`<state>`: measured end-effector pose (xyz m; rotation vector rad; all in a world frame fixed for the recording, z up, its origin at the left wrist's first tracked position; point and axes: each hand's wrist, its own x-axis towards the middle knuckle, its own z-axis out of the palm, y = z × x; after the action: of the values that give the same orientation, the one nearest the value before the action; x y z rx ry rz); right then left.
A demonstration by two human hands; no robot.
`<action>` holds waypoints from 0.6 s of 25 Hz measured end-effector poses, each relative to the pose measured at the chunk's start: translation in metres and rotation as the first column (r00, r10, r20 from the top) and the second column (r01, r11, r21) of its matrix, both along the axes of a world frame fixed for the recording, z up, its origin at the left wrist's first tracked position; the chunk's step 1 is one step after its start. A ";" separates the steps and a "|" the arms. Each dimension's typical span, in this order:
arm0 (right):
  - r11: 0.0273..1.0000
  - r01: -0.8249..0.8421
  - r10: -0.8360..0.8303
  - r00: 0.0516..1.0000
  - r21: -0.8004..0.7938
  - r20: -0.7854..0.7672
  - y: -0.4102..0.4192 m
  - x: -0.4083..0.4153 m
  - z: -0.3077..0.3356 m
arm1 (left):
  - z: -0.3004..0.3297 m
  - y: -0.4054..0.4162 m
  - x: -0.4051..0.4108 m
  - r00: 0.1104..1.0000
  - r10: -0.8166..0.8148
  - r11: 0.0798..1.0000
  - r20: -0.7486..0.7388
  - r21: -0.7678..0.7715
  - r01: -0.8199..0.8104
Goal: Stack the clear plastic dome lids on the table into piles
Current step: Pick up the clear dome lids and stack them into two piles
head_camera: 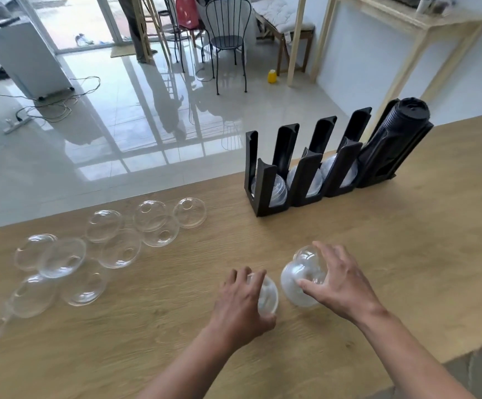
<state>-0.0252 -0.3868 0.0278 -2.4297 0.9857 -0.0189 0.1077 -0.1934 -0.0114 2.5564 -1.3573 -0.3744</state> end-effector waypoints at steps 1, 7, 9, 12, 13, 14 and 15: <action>1.000 -0.003 0.003 1.000 -0.012 -0.007 0.003 0.001 -0.002 | -0.004 0.000 0.006 1.000 0.015 1.000 -0.001 -0.016 -0.015; 0.997 0.061 -0.060 0.998 0.045 -0.017 0.018 0.007 -0.028 | -0.017 0.001 0.019 0.999 0.032 0.994 -0.022 -0.100 -0.034; 0.996 0.073 -0.073 0.997 0.043 -0.004 0.018 0.011 -0.030 | -0.016 0.002 0.021 0.999 0.021 0.995 -0.026 -0.093 -0.023; 0.997 0.073 -0.074 0.996 -0.014 -0.053 0.020 0.014 -0.027 | -0.008 0.014 0.030 0.991 0.019 0.991 -0.129 -0.128 -0.035; 0.996 0.074 -0.077 0.995 -0.051 -0.060 0.022 0.015 -0.023 | -0.004 0.023 0.035 0.987 0.035 0.981 -0.158 -0.181 -0.063; 0.993 0.072 -0.075 0.996 -0.094 -0.037 0.024 0.017 -0.018 | -0.001 0.035 0.042 0.982 0.061 0.966 -0.176 -0.237 -0.102; 0.988 0.077 -0.075 0.997 -0.133 0.020 0.028 0.018 -0.012 | 0.002 0.050 0.050 0.980 0.091 0.949 -0.178 -0.282 -0.140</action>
<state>-0.0069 -0.3593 0.0154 -2.5069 1.1014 -0.1338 0.1580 -0.1436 -0.0093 2.2920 -1.1060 -0.3250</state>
